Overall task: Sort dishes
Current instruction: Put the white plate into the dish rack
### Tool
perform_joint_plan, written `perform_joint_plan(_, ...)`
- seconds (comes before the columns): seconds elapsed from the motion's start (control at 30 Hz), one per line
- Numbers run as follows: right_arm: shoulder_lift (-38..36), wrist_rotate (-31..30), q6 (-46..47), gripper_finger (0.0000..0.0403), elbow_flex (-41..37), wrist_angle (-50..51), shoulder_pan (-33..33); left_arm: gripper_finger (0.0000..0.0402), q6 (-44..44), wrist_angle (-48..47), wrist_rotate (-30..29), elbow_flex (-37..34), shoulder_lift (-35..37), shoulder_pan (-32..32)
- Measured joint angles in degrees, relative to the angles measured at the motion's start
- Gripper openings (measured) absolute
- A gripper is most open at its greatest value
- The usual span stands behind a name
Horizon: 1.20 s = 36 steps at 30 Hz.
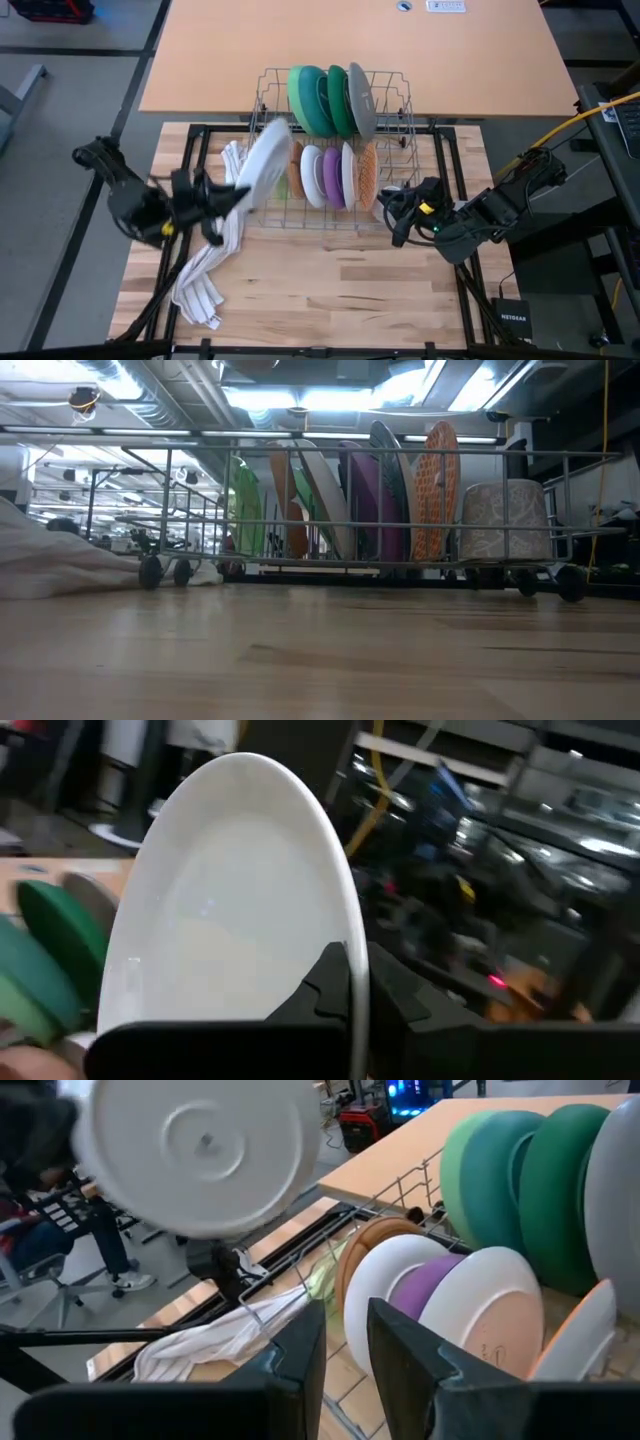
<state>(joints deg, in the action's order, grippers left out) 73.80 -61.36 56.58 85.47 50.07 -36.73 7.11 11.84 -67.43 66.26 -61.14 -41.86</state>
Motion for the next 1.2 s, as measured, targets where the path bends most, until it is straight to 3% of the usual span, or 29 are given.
perform_joint_plan(0.3,0.0,-0.16,0.0,0.0082,0.0,2.49,0.0,0.0,0.29,-1.28,2.4,-0.01,6.38,13.41)
perform_joint_plan(0.7,0.02,-1.67,0.0,0.0082,0.0,2.5,0.0,0.0,16.28,-10.47,18.91,-8.35,15.95,35.11)
perform_joint_plan(0.97,0.02,-1.68,0.13,0.0082,0.0,2.49,0.0,0.0,25.39,-8.6,34.14,-16.02,17.59,50.76)
perform_joint_plan(1.2,0.04,-1.69,0.15,0.0082,0.0,2.42,0.0,0.0,31.84,1.12,46.19,-23.03,16.25,65.3)
